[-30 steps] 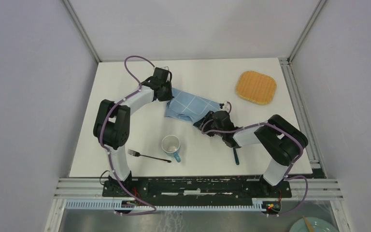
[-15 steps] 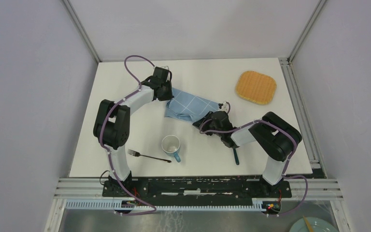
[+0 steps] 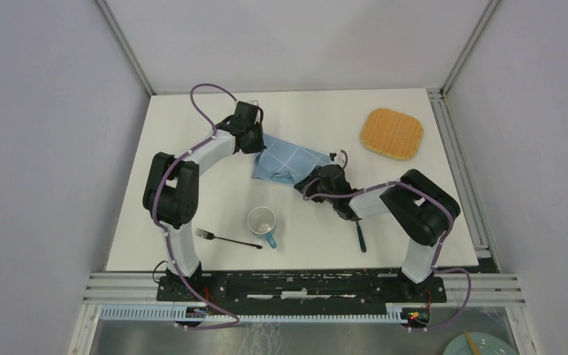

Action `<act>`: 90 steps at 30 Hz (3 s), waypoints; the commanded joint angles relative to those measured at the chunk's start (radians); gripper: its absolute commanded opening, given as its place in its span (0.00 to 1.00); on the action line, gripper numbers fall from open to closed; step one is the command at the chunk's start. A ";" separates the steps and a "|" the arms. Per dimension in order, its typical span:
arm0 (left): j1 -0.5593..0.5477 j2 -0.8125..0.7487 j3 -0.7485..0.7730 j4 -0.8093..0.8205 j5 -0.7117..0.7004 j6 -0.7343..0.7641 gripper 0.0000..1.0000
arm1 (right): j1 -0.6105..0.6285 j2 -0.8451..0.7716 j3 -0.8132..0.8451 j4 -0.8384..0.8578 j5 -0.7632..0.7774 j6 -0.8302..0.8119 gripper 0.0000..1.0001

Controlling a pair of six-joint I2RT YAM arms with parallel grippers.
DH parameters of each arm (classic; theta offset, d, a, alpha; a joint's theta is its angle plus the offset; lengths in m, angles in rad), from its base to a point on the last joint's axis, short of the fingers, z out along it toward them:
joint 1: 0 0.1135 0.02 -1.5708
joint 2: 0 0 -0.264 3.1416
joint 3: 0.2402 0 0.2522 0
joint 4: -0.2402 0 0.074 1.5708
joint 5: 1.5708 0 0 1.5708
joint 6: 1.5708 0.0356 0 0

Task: Set the dinner table for one person
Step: Adjust the napkin at the center of the board.

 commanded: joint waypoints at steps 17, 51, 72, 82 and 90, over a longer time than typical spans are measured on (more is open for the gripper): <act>0.003 -0.003 0.026 0.016 0.009 0.030 0.02 | -0.047 -0.044 0.093 -0.152 0.077 -0.146 0.34; 0.004 0.000 0.032 0.015 0.010 0.039 0.02 | -0.107 0.132 0.399 -0.289 0.054 -0.324 0.36; 0.004 0.016 0.038 0.016 0.006 0.040 0.02 | -0.206 0.302 0.849 -0.497 0.001 -0.461 0.38; 0.003 0.031 0.052 0.024 0.014 0.031 0.02 | -0.207 -0.033 0.512 -0.438 -0.016 -0.434 0.39; 0.004 0.030 0.054 0.026 0.011 0.031 0.02 | -0.207 -0.226 0.253 -0.414 -0.080 -0.343 0.40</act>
